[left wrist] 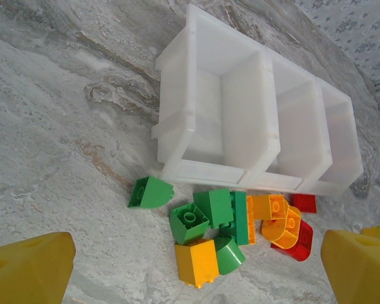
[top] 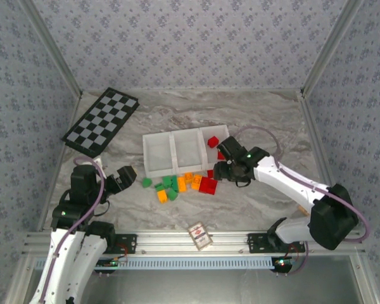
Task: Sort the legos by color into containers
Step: Pick up the lego from the center of the table.
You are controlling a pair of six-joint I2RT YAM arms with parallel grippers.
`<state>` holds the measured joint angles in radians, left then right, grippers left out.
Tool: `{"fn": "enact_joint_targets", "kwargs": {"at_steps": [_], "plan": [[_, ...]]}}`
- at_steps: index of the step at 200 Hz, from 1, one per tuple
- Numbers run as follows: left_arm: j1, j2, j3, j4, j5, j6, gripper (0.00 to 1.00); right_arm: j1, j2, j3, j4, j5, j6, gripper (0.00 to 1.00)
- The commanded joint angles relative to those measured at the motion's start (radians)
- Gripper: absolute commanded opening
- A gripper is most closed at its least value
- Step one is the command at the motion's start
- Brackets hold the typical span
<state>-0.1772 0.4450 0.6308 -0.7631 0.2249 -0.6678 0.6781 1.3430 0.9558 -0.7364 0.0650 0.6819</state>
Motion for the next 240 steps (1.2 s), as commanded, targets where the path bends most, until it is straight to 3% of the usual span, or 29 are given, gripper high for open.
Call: {"fn": "enact_joint_targets", "kwargs": {"at_steps": [1,109,240], "plan": [[-0.004,-0.012,-0.002,0.004,0.020,-0.006,1.00,0.016,0.049,0.012,0.045,0.011,0.031,0.72],[-0.004,-0.012,-0.003,0.007,0.025,-0.005,1.00,0.041,0.319,0.169,0.078,0.028,-0.024,0.75],[-0.004,-0.013,-0.006,0.009,0.027,-0.007,1.00,-0.009,0.434,0.211,0.063,0.021,-0.082,0.76]]}}
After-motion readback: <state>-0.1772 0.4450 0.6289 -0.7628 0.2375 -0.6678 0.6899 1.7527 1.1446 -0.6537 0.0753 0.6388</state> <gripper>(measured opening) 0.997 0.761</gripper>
